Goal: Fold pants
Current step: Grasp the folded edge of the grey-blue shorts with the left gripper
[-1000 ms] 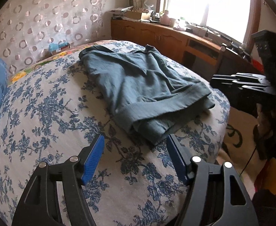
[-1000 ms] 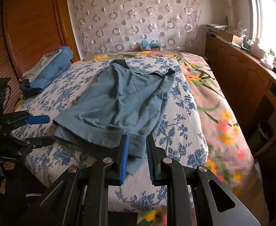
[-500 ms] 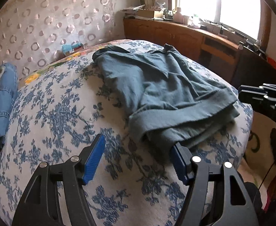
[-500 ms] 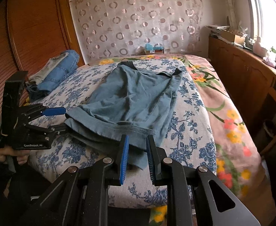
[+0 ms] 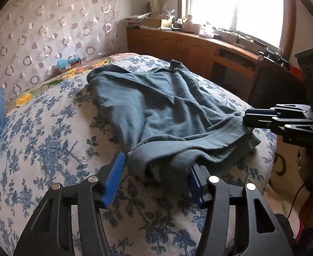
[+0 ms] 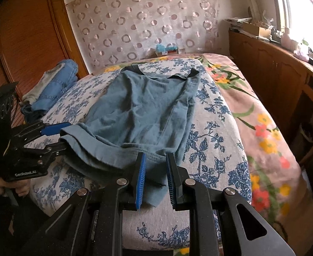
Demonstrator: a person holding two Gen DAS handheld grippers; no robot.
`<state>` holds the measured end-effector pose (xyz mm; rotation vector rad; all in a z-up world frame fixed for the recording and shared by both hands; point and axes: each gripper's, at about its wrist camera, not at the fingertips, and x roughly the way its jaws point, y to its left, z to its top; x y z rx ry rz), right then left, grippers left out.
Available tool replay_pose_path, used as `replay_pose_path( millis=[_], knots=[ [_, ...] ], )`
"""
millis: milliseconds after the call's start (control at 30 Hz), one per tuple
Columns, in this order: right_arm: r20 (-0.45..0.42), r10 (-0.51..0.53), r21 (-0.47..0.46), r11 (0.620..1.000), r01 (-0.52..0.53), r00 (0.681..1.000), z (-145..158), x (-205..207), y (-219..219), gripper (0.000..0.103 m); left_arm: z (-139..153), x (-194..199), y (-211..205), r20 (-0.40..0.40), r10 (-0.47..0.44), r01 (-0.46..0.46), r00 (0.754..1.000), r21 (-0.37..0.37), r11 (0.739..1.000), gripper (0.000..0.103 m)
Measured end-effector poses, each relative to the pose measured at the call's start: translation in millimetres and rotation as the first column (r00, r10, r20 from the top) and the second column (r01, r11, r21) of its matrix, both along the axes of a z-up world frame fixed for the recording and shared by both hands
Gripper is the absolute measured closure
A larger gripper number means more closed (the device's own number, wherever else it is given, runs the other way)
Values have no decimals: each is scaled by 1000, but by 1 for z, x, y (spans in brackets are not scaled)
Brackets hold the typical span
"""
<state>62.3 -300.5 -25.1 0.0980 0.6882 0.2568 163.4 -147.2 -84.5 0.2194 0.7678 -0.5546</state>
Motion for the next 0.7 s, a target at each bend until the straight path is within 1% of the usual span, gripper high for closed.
replay_pose_path(
  millis=[67,100,133,167,200,267,300,367,500,700],
  knots=[
    [-3,2,1,1000,-2,1000,-1,1,-1,83,-2,1,0,-3,2,-2,1000,-1,1000,48],
    [-3,3,2,1000,-3,1000,-1,2,-1,83,-1,0,0,-1,3,-3,1000,-7,1000,56],
    [-4,3,2,1000,-3,1000,-1,2,-1,83,0,-2,1,5,11,-11,1000,-11,1000,62],
    [-4,2,1,1000,-2,1000,-2,2,-1,83,3,-4,2,13,18,-18,1000,-14,1000,74],
    [-4,1,1,1000,-1,1000,-2,3,-1,83,7,-9,4,26,22,-21,999,-24,999,80],
    [-6,-3,-4,1000,3,1000,-3,3,-2,83,14,-18,5,40,6,-5,999,-43,999,85],
    [-7,-6,-3,1000,6,1000,-4,3,-3,84,18,-25,5,50,-9,11,999,-48,999,86],
    [-9,-5,6,1000,5,1000,-4,2,-4,83,19,-33,3,61,-13,15,998,-29,999,87],
    [-5,-12,12,1000,12,1000,-4,0,-5,83,12,-33,1,49,-3,3,999,0,1000,88],
    [13,-20,23,1000,19,1000,1,-5,-8,83,7,-33,5,30,11,-10,999,-5,1000,88]
  ],
)
